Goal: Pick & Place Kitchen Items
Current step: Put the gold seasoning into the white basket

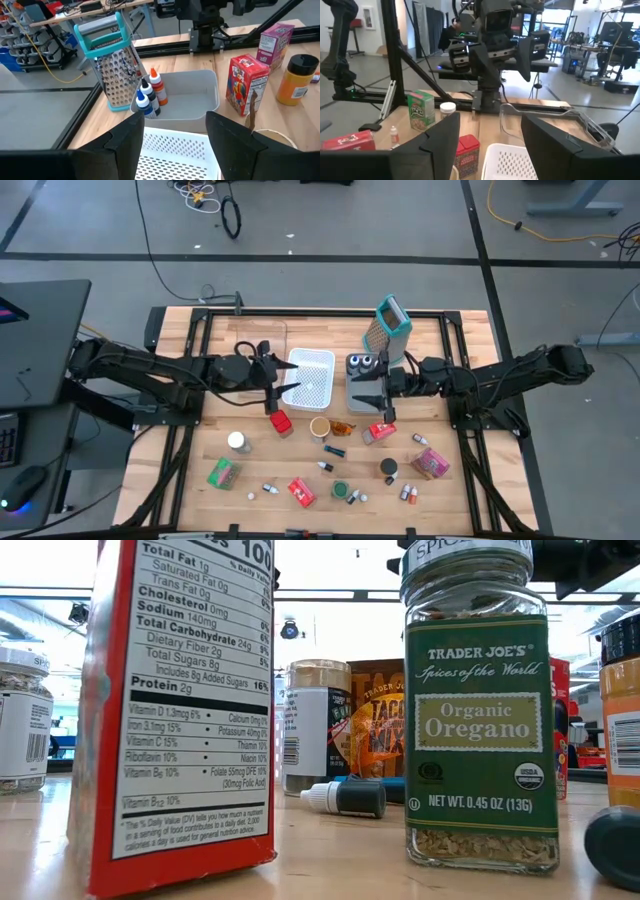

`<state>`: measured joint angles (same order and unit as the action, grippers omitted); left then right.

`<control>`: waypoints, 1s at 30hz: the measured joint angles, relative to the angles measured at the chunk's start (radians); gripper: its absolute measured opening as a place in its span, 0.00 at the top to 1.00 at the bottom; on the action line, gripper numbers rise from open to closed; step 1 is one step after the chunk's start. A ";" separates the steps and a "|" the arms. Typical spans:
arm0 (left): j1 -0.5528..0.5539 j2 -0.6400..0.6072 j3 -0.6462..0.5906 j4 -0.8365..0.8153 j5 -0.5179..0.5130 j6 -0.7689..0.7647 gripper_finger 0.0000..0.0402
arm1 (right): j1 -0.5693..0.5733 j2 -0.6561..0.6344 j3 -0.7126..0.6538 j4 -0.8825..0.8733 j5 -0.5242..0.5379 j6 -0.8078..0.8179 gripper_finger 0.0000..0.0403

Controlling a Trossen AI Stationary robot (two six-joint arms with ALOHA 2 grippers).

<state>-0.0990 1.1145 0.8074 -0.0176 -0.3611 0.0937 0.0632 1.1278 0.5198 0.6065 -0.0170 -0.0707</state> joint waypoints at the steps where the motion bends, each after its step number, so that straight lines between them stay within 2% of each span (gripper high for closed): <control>1: 0.000 0.000 0.000 0.015 0.000 0.001 0.45 | 0.004 0.000 0.000 0.000 0.000 0.000 0.44; 13: 0.000 0.000 0.000 0.063 0.011 -0.002 0.45 | 0.033 0.000 0.000 0.042 -0.001 0.010 0.44; 17: 0.000 0.000 0.000 0.063 0.135 0.001 0.45 | 0.033 0.000 0.000 0.026 0.000 0.010 0.44; 22: -0.001 0.000 0.000 0.062 0.311 0.078 0.45 | 0.032 0.000 0.000 0.012 0.000 0.010 0.44; 30: 0.000 0.000 0.000 0.062 0.339 0.085 0.45 | 0.032 0.000 0.000 0.012 0.000 0.010 0.44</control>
<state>-0.0994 1.1145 0.8074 0.0448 -0.0224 0.1791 0.0956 1.1282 0.5198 0.6182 -0.0170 -0.0608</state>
